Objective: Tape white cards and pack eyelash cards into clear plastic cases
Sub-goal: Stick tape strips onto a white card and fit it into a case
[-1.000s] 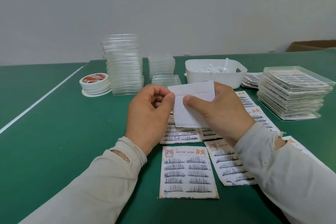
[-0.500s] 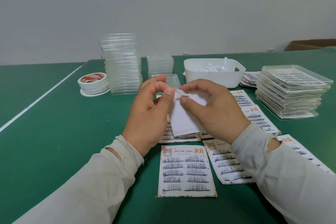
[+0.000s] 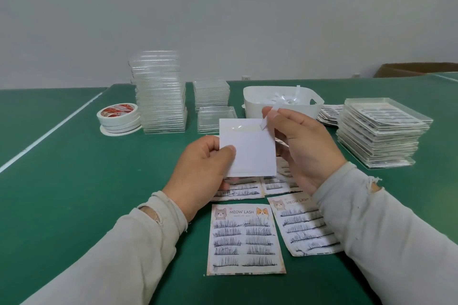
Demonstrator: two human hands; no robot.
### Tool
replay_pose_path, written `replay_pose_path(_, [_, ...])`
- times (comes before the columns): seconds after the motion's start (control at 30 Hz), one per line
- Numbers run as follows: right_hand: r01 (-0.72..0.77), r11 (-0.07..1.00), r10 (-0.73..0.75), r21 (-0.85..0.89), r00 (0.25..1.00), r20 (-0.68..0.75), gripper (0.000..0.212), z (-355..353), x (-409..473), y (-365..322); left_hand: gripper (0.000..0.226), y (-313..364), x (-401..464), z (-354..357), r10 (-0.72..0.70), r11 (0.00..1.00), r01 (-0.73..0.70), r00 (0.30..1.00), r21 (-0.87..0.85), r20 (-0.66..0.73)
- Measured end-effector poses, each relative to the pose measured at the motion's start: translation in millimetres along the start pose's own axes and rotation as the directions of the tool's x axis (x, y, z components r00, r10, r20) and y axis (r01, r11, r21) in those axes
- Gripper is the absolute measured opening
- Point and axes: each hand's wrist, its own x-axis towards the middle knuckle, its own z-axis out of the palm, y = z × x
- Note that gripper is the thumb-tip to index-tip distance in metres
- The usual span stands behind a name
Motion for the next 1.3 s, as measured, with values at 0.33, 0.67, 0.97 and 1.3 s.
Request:
replay_pose_path(0.33, [0.063,0.869,-0.151,-0.491,0.978,-0.142,0.009,-11,99,-60,0.013,1,12,-9,0.031,0.976,-0.066,0.985,-0.206,-0.172])
replay_pose_path(0.67, [-0.122,0.652,0.014,-0.749,0.989,-0.148,0.013,11,169,-46,0.013,-10,22,-13,0.040,0.974,-0.086,0.976,-0.208,-0.216])
replay_pose_path(0.97, [-0.042,0.802,0.059,-0.596,0.998,0.008,0.029,16,59,-31,0.024,-1,18,-16,0.006,0.969,-0.057,0.978,-0.241,-0.207])
replay_pose_path(1.3, [0.179,0.731,-0.146,-0.658,0.984,0.105,0.045,15,-2,4,0.028,2,11,-13,0.264,0.965,-0.258,0.950,0.053,-0.165])
